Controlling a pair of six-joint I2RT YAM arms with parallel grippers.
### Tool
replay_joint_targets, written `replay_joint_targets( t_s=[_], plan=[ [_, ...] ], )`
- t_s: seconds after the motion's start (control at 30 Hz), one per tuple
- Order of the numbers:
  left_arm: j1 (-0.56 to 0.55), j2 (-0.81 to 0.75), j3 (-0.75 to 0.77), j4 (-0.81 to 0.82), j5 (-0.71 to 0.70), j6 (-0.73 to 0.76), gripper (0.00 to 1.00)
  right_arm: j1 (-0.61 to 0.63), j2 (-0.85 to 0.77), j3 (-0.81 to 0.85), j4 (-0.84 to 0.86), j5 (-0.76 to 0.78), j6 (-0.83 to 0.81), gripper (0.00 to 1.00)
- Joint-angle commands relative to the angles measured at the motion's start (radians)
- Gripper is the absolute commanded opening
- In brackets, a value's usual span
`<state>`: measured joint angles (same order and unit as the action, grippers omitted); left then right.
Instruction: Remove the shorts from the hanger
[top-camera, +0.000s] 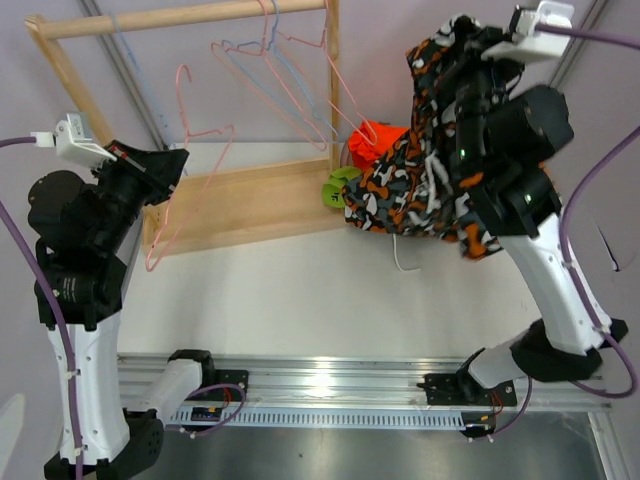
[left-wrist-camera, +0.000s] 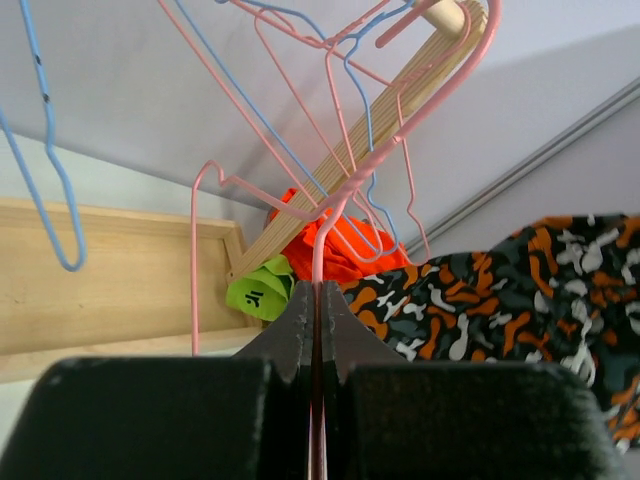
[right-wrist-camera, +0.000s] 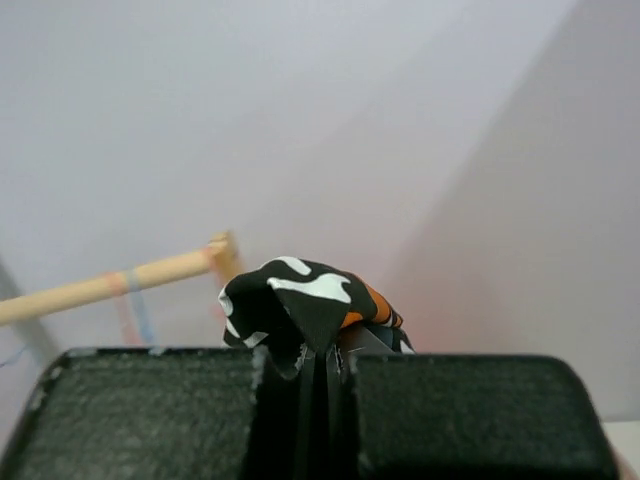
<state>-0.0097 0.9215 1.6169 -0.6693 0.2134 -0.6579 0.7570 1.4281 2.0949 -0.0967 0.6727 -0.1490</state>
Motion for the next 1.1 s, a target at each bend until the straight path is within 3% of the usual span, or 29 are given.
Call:
replay_joint_targets(
  t_s=[0.0, 0.13, 0.43, 0.57, 0.6, 0.73, 0.97, 1.07],
  plan=[
    [0.007, -0.012, -0.006, 0.068, 0.024, 0.034, 0.00, -0.155, 0.129, 0.181, -0.072, -0.149, 0.011, 0.00],
    [0.007, -0.012, -0.028, 0.085, 0.037, 0.035, 0.00, -0.293, 0.229, 0.358, -0.098, -0.234, 0.075, 0.00],
    [0.007, -0.004, -0.060, 0.106, 0.023, 0.043, 0.00, -0.501, 0.324, 0.295, -0.092, -0.390, 0.282, 0.00],
    [0.007, 0.007, -0.055, 0.125, 0.014, 0.040, 0.00, -0.505, 0.229, -0.054, 0.035, -0.452, 0.379, 0.00],
    [0.007, 0.010, -0.055, 0.123, 0.012, 0.038, 0.00, -0.502, 0.210, -0.223, 0.070, -0.461, 0.422, 0.00],
    [0.007, 0.046, -0.016, 0.123, 0.011, 0.046, 0.00, -0.486, 0.166, -0.537, 0.231, -0.492, 0.497, 0.00],
    [0.007, 0.131, 0.050, 0.132, 0.003, 0.055, 0.00, -0.466, 0.157, -0.907, 0.397, -0.512, 0.591, 0.00],
    [0.007, 0.181, 0.075, 0.148, -0.018, 0.060, 0.00, -0.466, 0.186, -0.985, 0.431, -0.536, 0.624, 0.00]
  ],
)
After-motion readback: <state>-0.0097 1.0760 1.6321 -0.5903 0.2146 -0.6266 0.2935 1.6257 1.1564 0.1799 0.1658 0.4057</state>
